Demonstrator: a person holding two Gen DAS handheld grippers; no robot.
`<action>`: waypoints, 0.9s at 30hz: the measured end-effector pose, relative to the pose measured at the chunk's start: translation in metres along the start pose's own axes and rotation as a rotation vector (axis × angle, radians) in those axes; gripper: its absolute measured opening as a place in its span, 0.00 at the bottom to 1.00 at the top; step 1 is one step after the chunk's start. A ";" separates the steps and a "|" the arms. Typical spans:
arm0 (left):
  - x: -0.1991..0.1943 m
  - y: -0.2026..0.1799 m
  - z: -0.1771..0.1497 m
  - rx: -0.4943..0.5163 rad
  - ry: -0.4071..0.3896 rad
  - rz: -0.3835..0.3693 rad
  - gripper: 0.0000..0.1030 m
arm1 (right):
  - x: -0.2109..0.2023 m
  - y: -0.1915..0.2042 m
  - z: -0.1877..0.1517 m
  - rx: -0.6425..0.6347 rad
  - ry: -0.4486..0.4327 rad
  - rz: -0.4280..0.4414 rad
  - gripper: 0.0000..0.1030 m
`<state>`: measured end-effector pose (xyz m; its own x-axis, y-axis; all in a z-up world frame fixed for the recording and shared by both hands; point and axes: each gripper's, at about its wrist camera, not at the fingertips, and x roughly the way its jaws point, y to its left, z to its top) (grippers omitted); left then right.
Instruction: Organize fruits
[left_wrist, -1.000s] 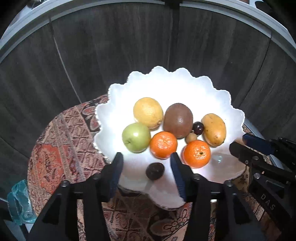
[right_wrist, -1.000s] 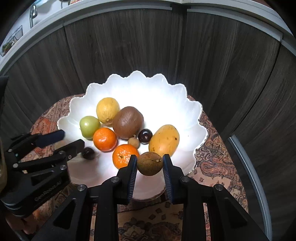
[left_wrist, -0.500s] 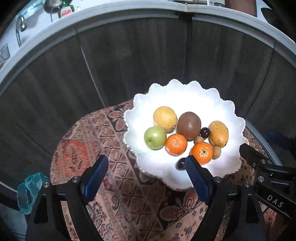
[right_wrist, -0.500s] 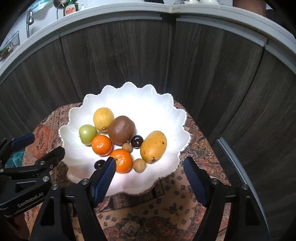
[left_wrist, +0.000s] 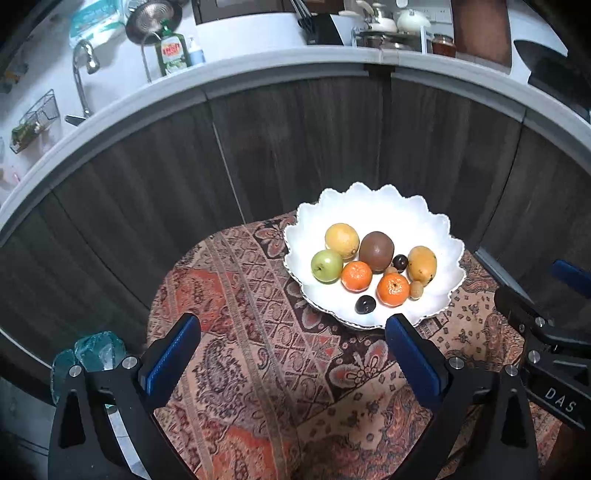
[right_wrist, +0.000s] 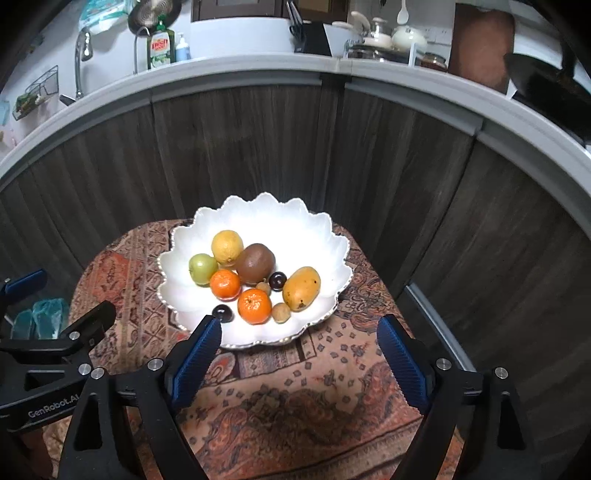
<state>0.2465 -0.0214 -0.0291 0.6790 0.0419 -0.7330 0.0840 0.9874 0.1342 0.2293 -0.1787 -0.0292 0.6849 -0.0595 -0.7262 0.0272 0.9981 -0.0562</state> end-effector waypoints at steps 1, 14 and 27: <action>-0.009 0.001 -0.001 -0.007 -0.011 0.003 0.99 | -0.007 0.000 -0.002 0.005 -0.002 0.002 0.85; -0.085 0.005 -0.023 -0.032 -0.086 0.023 1.00 | -0.079 -0.008 -0.022 0.042 -0.041 0.004 0.88; -0.131 0.008 -0.052 -0.064 -0.092 0.022 1.00 | -0.125 -0.008 -0.044 0.059 -0.050 0.020 0.88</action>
<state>0.1200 -0.0110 0.0332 0.7447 0.0521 -0.6653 0.0238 0.9942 0.1045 0.1114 -0.1798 0.0314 0.7213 -0.0404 -0.6915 0.0552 0.9985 -0.0008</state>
